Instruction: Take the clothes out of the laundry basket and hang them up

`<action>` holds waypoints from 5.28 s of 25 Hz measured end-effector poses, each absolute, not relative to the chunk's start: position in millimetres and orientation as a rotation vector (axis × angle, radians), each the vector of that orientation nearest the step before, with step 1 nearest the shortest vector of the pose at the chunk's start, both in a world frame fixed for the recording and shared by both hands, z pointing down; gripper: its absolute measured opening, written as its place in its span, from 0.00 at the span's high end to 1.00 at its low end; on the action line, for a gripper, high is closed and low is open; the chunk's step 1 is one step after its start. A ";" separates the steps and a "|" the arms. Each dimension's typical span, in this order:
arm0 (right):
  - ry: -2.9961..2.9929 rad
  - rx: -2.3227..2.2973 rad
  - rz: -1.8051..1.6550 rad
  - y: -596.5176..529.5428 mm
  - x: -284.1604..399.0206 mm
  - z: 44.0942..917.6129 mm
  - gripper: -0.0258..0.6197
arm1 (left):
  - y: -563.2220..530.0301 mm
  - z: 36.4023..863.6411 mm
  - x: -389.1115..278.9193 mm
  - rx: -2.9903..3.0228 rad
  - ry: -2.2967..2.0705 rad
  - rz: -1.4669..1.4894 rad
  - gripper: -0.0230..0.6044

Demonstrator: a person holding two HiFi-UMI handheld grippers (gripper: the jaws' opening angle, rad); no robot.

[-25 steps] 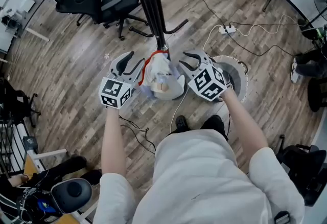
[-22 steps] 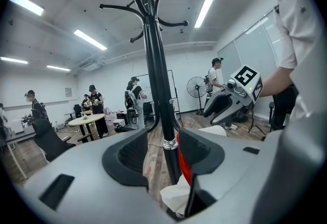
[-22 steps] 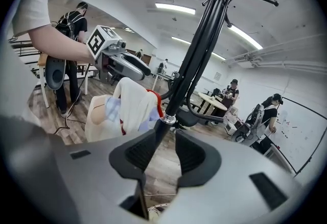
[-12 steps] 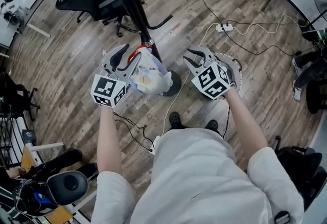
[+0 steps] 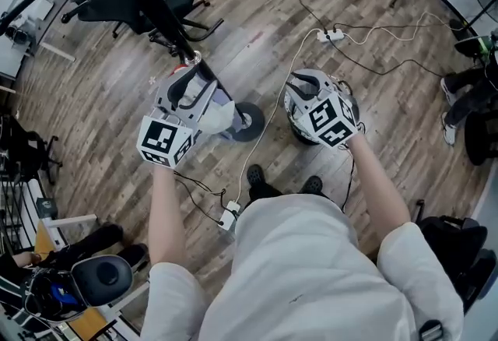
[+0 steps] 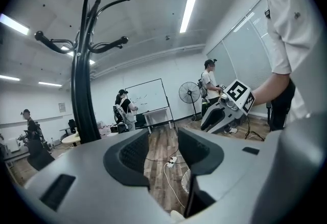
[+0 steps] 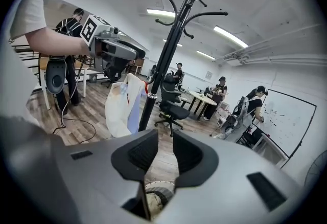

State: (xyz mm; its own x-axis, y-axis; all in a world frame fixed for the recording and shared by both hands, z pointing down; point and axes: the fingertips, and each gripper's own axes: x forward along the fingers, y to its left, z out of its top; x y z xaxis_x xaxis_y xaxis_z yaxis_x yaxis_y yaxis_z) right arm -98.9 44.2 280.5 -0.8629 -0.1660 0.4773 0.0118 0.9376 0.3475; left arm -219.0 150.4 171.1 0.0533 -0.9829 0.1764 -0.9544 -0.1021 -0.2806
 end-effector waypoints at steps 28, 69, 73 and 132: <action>-2.545 0.346 -0.179 -23.9 101.8 350.2 0.95 | 26.8 280.1 -3.4 -2.640 1.810 -0.399 0.85; -2.092 0.456 0.287 -79.5 76.9 636.3 0.95 | -70.0 594.1 -14.6 -3.282 1.728 -0.728 0.90; -2.077 0.365 0.245 -76.5 63.5 680.4 0.95 | -72.0 634.9 -11.5 -3.273 1.793 -0.757 0.90; -1.775 0.215 0.260 -159.1 26.5 1181.7 0.75 | -160.2 865.6 -64.2 -3.244 2.272 -0.660 0.90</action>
State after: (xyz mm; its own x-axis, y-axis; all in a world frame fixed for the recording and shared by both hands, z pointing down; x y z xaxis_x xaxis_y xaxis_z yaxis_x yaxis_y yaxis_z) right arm 26.5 -159.1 1181.7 -0.2168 -0.0044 0.9762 -0.2841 0.9570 -0.0588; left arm -64.2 -160.2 865.6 0.4300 -0.6245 0.6520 -0.8767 -0.1164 0.4667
